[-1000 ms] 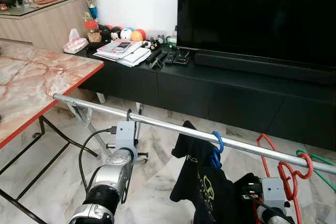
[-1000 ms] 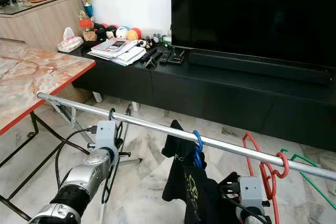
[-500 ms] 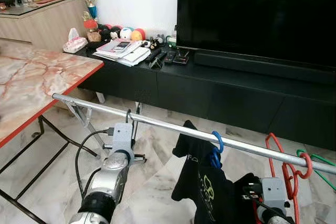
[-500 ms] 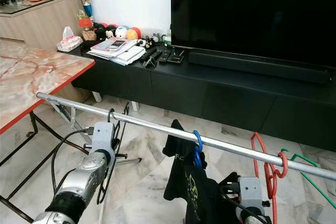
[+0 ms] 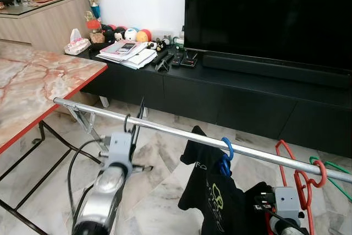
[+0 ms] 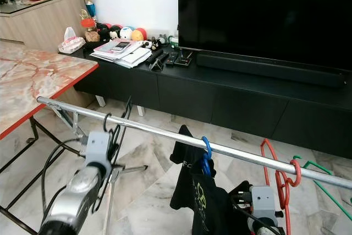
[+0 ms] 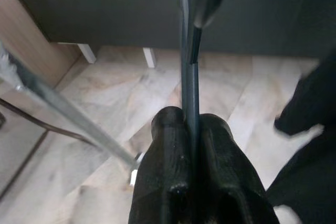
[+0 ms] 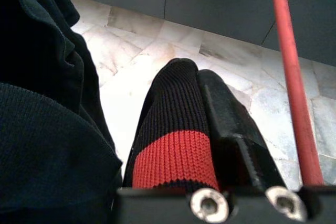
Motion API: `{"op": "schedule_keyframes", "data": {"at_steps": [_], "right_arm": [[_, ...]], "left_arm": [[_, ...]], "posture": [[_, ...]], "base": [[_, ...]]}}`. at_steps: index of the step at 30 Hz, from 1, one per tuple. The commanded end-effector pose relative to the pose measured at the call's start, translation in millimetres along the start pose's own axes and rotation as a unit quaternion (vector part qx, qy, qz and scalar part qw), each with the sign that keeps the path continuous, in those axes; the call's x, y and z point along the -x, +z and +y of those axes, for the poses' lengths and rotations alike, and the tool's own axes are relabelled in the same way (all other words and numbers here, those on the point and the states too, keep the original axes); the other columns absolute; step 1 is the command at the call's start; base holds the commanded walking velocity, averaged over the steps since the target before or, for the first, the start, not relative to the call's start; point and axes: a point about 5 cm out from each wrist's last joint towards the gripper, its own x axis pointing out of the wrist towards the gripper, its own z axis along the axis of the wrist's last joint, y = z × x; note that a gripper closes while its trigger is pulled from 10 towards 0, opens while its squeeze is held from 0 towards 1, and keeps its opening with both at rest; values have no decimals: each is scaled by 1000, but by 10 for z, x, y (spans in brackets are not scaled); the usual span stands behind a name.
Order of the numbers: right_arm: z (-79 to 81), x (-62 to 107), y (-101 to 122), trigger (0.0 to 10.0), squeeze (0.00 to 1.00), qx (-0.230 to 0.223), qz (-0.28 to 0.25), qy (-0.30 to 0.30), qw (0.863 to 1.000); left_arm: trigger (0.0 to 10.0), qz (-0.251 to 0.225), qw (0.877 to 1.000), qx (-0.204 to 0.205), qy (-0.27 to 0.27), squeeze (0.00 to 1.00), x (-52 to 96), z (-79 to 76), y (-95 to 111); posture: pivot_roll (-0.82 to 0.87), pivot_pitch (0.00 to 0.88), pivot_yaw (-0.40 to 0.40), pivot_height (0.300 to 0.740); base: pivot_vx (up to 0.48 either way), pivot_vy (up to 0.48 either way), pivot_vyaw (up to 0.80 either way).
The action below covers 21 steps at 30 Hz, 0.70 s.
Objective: Hang hanger
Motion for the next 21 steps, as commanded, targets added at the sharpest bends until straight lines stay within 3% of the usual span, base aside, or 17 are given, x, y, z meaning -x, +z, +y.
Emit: {"op": "schedule_keyframes", "data": {"at_steps": [1, 4, 8, 9, 10, 13, 18, 21], "right_arm": [[-46, 22, -6, 10000, 0, 2, -5, -8, 1000], [-53, 29, -13, 10000, 0, 2, -4, -9, 1000], [-58, 33, -19, 10000, 0, 2, -3, -9, 1000], [-63, 34, -24, 10000, 0, 2, -2, -10, 1000], [-65, 35, -25, 10000, 0, 2, -1, -10, 1000], [-68, 34, -22, 10000, 0, 2, -2, -11, 1000], [-95, 24, -2, 10000, 0, 3, -5, -17, 1000], [-95, 23, 0, 10000, 0, 3, -5, -18, 1000]], "left_arm": [[0, -13, 999, -24, -17, 0, 66, 15, -18], [0, 1, 999, -38, -32, 0, 218, 67, -207], [235, 16, 999, -38, -34, 0, 309, 115, -329], [4431, 42, 998, -37, -18, 0, 371, 199, -487], [10000, 53, 998, -31, -10, 0, 389, 231, -549], [10000, 80, 997, -19, 6, 0, 407, 294, -675], [10000, 173, 983, 39, 54, 0, 483, 448, -1092], [10000, 225, 972, 32, 62, 0, 563, 454, -1283]], "posture": [[33, 0, 16, 740], [37, 0, 16, 740], [41, 0, 16, 740], [44, 0, 15, 740], [44, 0, 15, 740], [40, 0, 15, 740], [30, 0, 18, 740], [26, 0, 22, 740]], "base": [[0, 0, 0], [0, 0, 0], [0, 0, 0], [0, 0, 0], [0, 0, 0], [0, 0, 0], [0, 0, 0], [0, 0, 0]]}}
